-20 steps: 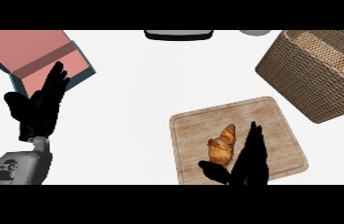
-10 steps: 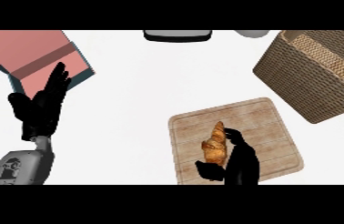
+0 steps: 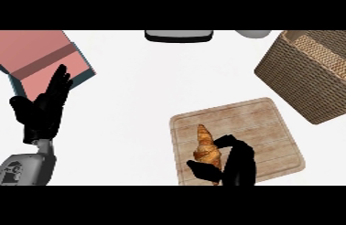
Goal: Pick the croissant from the cutting board and place it in the basket
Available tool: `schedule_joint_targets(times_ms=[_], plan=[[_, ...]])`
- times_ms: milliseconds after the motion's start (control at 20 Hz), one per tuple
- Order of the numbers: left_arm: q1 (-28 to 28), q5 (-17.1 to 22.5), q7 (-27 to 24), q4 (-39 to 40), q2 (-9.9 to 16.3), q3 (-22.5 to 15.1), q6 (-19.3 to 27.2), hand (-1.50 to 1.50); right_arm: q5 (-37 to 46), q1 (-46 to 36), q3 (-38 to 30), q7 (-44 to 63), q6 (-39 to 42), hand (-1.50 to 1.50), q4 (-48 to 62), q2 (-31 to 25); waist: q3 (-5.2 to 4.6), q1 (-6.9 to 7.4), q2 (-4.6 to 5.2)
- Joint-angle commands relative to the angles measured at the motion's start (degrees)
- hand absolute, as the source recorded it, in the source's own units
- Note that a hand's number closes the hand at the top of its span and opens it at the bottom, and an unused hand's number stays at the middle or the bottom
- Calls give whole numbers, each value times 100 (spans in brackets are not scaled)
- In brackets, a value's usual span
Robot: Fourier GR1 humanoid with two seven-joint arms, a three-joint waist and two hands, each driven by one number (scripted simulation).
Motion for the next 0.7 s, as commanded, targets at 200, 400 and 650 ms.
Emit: schedule_joint_targets(times_ms=[200,400,650], plan=[[-356,-21,186,-39,-70,-156,-89,0,-1379,-1739,-387,-1014,390,150,1633,84,114,412,227],[-453,-21,34,230,-62,-48,-76,0,-2092,-2595,-690,-1925,-83,150,2152,100,114,400,253],[-361,100,74,192,9,14,-243,0,-2840,-3256,-1026,-3119,-988,150,2330,103,106,277,184]])
